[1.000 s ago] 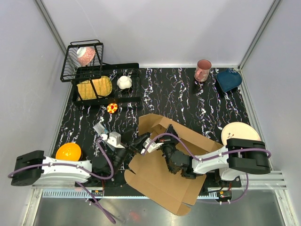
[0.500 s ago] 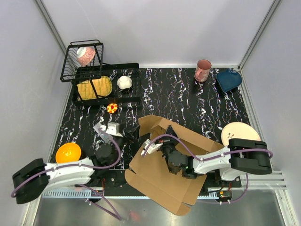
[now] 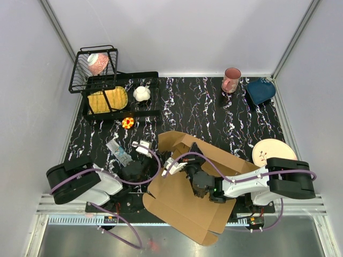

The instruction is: Fold the paper box

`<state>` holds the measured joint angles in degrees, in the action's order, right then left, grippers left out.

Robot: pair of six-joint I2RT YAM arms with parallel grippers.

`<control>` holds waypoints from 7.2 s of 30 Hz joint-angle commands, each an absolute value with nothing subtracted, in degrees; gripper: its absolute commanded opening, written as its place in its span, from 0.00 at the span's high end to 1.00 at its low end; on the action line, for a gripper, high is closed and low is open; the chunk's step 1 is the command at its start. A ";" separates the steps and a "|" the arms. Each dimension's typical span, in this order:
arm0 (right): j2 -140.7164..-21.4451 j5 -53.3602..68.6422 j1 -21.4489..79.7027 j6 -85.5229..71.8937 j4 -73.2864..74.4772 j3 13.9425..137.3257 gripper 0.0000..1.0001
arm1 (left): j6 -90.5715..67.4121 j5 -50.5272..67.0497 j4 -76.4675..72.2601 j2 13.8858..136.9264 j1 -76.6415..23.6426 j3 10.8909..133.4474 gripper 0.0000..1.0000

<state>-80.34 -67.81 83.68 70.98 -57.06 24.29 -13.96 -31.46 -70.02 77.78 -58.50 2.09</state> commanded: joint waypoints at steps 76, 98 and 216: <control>-88.42 -73.47 85.87 77.70 -74.36 24.61 0.99 | -25.14 -27.42 -95.45 90.17 -74.71 6.94 0.90; -87.28 -73.83 86.13 76.82 -73.21 23.29 0.99 | -18.10 -34.97 -88.19 67.72 -74.62 -4.13 0.41; -60.21 -68.84 91.93 25.18 2.51 47.61 0.23 | -6.77 -21.35 -86.33 91.32 -62.75 18.19 0.96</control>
